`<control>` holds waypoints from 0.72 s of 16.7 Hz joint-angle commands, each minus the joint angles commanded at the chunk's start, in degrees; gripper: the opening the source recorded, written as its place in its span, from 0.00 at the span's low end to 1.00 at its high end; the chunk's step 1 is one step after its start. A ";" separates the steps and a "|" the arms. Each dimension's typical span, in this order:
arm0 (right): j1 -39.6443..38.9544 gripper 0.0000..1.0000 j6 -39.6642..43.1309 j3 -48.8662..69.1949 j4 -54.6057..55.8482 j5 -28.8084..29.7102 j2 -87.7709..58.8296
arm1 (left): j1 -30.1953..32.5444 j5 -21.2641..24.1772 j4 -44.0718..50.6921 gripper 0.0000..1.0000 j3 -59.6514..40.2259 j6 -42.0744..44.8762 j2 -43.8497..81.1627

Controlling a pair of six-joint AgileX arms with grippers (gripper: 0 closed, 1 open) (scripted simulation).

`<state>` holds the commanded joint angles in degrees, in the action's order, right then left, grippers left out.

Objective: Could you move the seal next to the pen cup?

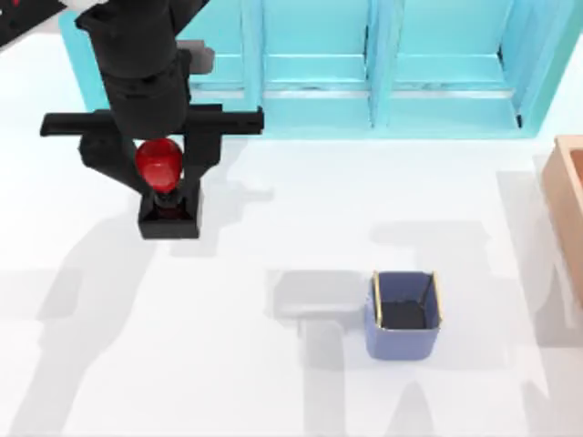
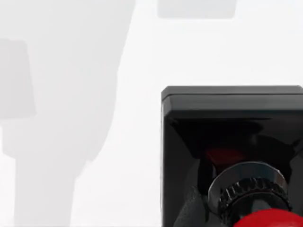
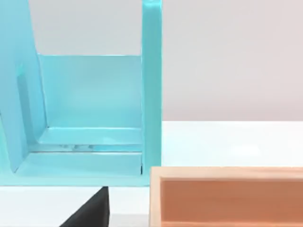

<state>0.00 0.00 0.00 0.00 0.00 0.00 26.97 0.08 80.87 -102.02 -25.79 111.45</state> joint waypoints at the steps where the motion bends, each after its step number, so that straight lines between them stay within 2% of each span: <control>1: 0.00 1.00 0.00 0.00 0.00 0.00 0.00 | 2.69 0.02 -1.05 0.00 0.56 -2.61 0.55; 8: 0.00 1.00 0.00 0.00 0.00 0.00 0.00 | 20.68 0.11 -8.61 0.00 4.89 -20.33 3.63; 12: 0.00 1.00 0.00 0.00 0.00 0.00 0.00 | 23.04 0.08 -9.81 0.00 5.61 -22.68 3.85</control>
<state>0.00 0.00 0.00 0.00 0.00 0.00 50.01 0.16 71.06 -96.41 -48.47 115.31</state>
